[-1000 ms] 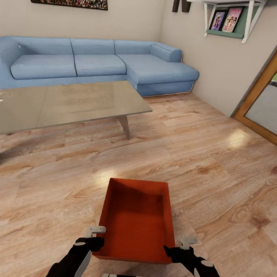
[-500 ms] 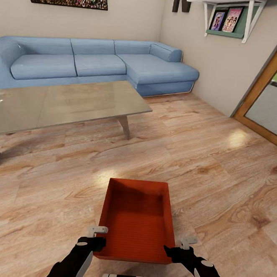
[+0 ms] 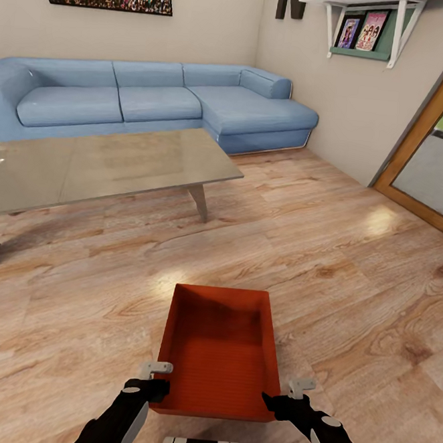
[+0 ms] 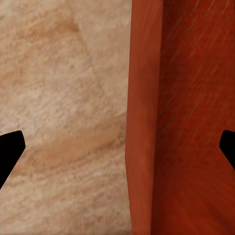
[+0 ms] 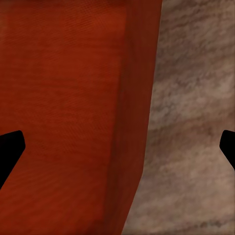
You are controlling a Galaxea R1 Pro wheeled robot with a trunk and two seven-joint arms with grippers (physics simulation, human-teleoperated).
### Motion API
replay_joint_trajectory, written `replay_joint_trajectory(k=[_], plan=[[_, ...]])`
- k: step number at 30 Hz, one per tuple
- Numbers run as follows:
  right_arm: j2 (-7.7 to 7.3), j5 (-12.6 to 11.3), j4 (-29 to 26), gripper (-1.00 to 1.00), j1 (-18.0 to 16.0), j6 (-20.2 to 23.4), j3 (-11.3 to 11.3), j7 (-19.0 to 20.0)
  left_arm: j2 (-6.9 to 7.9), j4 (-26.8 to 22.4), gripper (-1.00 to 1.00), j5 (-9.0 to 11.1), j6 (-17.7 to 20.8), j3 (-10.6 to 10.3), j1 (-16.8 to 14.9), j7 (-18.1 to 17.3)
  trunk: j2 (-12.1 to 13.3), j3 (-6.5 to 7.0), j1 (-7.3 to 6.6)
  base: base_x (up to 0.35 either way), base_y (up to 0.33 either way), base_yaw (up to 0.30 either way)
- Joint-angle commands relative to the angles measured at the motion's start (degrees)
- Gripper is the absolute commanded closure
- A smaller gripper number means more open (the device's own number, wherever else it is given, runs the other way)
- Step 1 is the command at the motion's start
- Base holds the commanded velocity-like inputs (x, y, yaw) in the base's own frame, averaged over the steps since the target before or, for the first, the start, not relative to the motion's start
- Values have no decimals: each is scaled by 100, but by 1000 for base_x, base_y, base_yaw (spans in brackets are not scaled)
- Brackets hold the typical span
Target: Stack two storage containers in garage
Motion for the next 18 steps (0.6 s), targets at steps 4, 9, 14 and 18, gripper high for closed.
replay_joint_trajectory(k=[4, 9, 14, 18], plan=[[-3, -16, -11, -100, 0, 37, 5, 16, -8, -11, -100, -59, 32, 33, -1, -11, -2, -4, -1, 0, 0, 0], [-3, -16, -11, -100, 0, 35, 3, 17, -8, -11, -100, -59, 32, 12, -1, -13, -2, -4, -1, 0, 0, 0], [-3, -16, -12, -100, 0, 36, 3, 11, -8, -11, -100, -52, 32, -118, -1, -11, -2, -4, -1, 0, 0, 0], [-1, -16, -16, -100, 0, 37, -4, 9, -8, -11, -100, -51, 32, -146, -1, -3, -2, -4, -1, 0, 0, 0]])
